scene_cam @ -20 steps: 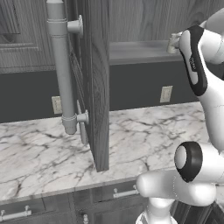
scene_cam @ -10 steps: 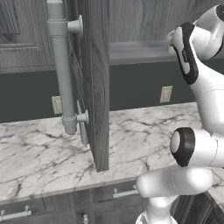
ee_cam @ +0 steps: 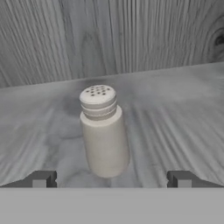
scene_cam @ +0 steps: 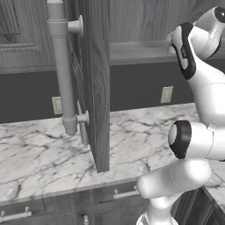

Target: Retrieve the bottle and the shaker from the cabinet and place them next to the mixing bowl on the counter. Then add garlic from the fridge to the mixing bowl.

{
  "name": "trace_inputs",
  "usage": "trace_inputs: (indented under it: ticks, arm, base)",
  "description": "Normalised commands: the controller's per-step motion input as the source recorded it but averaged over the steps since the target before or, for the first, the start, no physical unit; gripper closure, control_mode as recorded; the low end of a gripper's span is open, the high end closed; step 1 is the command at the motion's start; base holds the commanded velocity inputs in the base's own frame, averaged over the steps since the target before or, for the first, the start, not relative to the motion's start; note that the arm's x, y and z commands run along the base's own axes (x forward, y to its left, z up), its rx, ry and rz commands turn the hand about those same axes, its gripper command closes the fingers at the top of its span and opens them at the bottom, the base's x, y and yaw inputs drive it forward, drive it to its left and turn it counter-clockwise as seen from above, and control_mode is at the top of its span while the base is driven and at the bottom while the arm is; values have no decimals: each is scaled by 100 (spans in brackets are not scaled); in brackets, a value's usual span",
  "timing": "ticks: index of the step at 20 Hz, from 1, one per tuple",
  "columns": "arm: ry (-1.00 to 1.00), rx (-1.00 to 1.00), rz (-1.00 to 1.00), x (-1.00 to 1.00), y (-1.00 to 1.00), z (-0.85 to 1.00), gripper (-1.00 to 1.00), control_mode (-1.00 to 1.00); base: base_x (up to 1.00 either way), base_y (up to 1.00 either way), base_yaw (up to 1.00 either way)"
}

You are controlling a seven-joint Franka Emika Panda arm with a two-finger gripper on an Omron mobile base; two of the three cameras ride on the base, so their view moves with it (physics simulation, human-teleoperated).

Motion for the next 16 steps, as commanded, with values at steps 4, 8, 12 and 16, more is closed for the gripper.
trace_inputs:
  ticks: [4, 8, 12, 16]
  arm:
    - [0, 0, 7, 13, 0, -14, -100, -100]
    - [0, 0, 12, 7, 0, -12, -100, -100]
    - [0, 0, 12, 19, 0, -3, -100, -100]
    - [0, 0, 9, 27, 0, 0, -100, -100]
  base:
    - [0, 0, 0]
    - [0, 0, 0]
    - [0, 0, 0]
    - [0, 0, 0]
